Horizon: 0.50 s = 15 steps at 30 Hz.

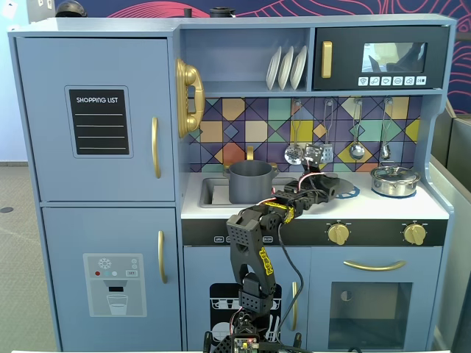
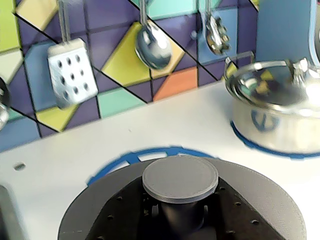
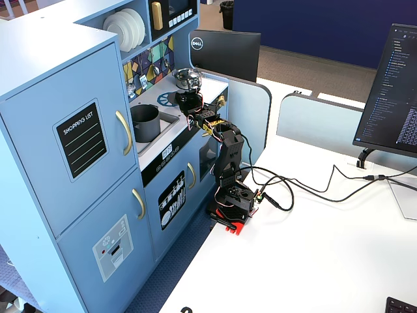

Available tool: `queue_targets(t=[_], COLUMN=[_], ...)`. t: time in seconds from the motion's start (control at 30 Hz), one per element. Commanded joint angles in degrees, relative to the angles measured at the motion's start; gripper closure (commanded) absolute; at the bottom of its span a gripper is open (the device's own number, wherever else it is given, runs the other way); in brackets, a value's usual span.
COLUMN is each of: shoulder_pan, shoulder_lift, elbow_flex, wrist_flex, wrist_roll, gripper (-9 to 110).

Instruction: Take off the lid from the gray recipient and place it on the counter

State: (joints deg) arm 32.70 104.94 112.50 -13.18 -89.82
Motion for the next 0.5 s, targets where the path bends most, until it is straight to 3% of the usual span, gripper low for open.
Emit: queue_targets(t=[0.0, 0.47], shoulder_pan=[0.4, 0.3], shoulder_lift=[-1.2, -5.4], elbow_flex=[0.0, 2.7], wrist_flex=[-4.4, -8.1], wrist_roll=[0.3, -0.5], gripper=[102, 102])
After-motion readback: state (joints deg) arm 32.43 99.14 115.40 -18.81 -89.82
